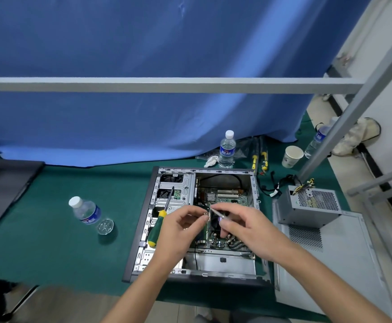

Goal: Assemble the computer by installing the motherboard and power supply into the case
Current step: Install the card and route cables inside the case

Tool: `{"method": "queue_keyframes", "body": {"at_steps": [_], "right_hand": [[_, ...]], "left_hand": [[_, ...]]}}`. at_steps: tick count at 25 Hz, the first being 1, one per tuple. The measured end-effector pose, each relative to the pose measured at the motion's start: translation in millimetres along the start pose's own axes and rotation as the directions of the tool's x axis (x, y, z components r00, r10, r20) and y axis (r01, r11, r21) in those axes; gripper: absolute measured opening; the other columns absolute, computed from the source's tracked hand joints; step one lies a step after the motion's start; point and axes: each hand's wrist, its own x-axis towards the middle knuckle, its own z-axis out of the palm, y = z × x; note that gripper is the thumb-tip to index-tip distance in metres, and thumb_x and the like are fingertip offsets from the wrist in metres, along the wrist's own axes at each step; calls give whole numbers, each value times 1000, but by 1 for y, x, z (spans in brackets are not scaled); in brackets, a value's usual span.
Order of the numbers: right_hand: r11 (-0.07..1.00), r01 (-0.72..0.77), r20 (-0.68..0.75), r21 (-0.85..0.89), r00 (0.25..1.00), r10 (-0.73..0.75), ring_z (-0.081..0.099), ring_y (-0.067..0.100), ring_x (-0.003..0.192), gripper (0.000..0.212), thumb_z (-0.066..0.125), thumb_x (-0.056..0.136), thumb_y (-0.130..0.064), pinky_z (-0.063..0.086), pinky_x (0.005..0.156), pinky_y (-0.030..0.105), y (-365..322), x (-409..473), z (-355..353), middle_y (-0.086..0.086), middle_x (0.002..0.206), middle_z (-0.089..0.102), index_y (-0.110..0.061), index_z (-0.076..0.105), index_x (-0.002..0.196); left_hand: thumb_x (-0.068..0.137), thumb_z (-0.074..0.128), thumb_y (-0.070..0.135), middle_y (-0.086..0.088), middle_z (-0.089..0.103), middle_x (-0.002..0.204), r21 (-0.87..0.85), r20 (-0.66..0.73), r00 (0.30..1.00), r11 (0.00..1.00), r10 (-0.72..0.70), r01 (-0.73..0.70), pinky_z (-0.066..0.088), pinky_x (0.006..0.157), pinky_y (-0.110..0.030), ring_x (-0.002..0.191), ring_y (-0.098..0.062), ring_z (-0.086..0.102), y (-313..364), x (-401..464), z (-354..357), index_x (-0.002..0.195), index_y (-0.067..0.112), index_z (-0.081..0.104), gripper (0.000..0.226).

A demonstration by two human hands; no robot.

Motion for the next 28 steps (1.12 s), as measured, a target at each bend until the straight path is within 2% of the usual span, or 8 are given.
{"method": "queue_keyframes", "body": {"at_steps": [2, 5, 12, 16, 19, 21, 24, 28], "right_hand": [[998, 32, -5, -55, 999, -32, 67, 13, 75, 33, 52, 96, -42, 53, 69, 35, -4, 0, -3, -20, 91, 71, -66, 52, 119], [991, 52, -58, -120, 997, -59, 65, -9, 92, 27, 57, 96, -41, 53, 87, 28, -9, 1, -7, -35, 102, 66, -57, 59, 116], [977, 77, -60, -200, 994, -91, 66, 0, 80, 16, 62, 93, -38, 56, 79, 33, -24, 7, -11, -23, 86, 70, -44, 69, 106], [971, 80, -54, -225, 994, -95, 64, 0, 76, 15, 63, 93, -38, 54, 74, 28, -27, 10, -12, -23, 84, 69, -43, 71, 104], [964, 74, -29, -254, 996, -84, 63, 2, 70, 15, 63, 93, -38, 53, 67, 26, -30, 16, -19, -16, 81, 70, -40, 72, 104], [938, 98, 2, -332, 995, -103, 60, -1, 67, 16, 62, 93, -38, 49, 63, 23, -30, 17, -19, -18, 79, 70, -40, 71, 106], [835, 176, 42, -521, 983, -181, 62, -3, 83, 19, 58, 95, -38, 53, 73, 26, -35, 18, -19, -21, 91, 71, -39, 68, 111], [768, 246, 107, -591, 968, -228, 60, 4, 90, 21, 57, 95, -35, 51, 79, 30, -37, 21, -22, -16, 97, 66, -36, 67, 114]], "left_hand": [[86, 76, 19, 3, 74, 87, -4, -16, 1000, 1000, 16, -16, 57, 78, -34, 81, -16, 69, 3, 2, -2, 92, 33, 74, 15], [84, 78, 18, 4, 74, 85, 13, -30, 999, 999, 35, -35, 55, 75, -28, 78, -14, 69, 5, 5, -4, 90, 33, 74, 17], [81, 80, 15, 4, 73, 82, 56, -11, 995, 993, 102, -101, 55, 73, -24, 75, -13, 68, 14, 5, -7, 87, 30, 73, 18], [79, 81, 12, 6, 72, 82, 120, -23, 986, 979, 167, -164, 52, 72, -19, 74, -8, 67, 21, 5, -10, 82, 30, 75, 19], [78, 81, 13, 11, 71, 81, 204, 2, 973, 953, 231, -226, 53, 73, -20, 77, -9, 67, 29, 10, -12, 83, 31, 75, 20], [78, 81, 13, 12, 70, 78, 277, 42, 963, 923, 266, -267, 54, 72, -24, 77, -9, 66, 31, 12, -14, 85, 24, 78, 14], [79, 81, 12, 13, 69, 78, 338, 78, 956, 895, 282, -292, 50, 71, -20, 76, -6, 64, 34, 12, -15, 87, 16, 79, 10], [81, 78, 10, 15, 67, 75, 319, 117, 977, 925, 179, -207, 42, 68, -11, 72, 2, 60, 35, 17, -18, 88, 13, 79, 8]]}}
